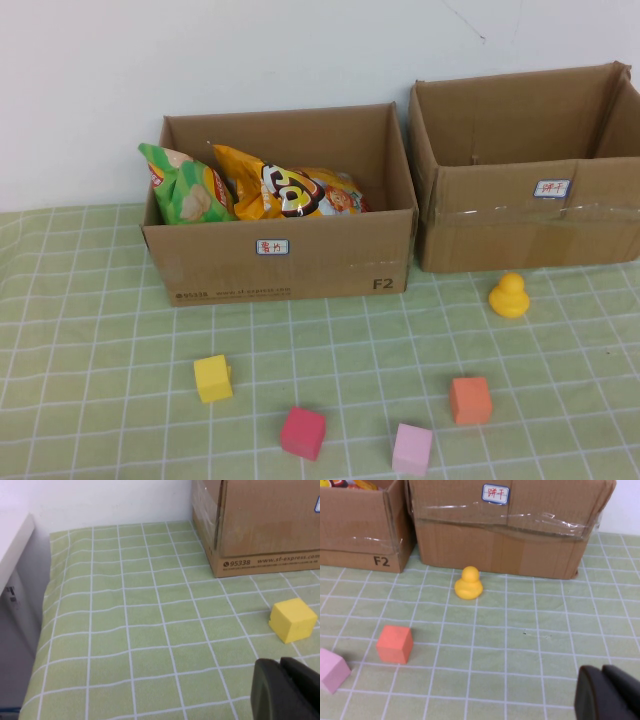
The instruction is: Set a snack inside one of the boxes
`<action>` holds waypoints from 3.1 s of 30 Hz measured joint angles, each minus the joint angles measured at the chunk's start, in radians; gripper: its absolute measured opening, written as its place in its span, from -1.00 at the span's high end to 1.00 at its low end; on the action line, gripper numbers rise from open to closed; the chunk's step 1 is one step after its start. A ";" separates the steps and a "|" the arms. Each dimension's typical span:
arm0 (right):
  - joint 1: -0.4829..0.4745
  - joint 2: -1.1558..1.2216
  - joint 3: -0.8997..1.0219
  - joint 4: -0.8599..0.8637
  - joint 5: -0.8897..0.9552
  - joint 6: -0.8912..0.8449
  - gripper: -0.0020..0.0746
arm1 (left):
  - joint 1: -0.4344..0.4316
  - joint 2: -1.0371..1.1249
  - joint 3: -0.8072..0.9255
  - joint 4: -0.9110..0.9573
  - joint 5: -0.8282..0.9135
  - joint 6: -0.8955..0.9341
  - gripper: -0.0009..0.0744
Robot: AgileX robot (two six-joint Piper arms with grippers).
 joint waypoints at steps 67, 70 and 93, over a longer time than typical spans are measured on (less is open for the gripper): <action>-0.411 -0.163 0.279 0.385 -0.316 -0.525 0.95 | 0.000 0.000 0.000 -0.005 0.003 0.060 0.98; -0.435 -0.166 0.329 0.389 -0.332 -0.534 0.95 | 0.000 0.000 0.000 -0.005 0.003 0.060 0.98; -0.437 -0.167 0.330 0.351 -0.270 -0.437 0.95 | 0.000 0.000 0.000 -0.005 0.003 0.060 0.98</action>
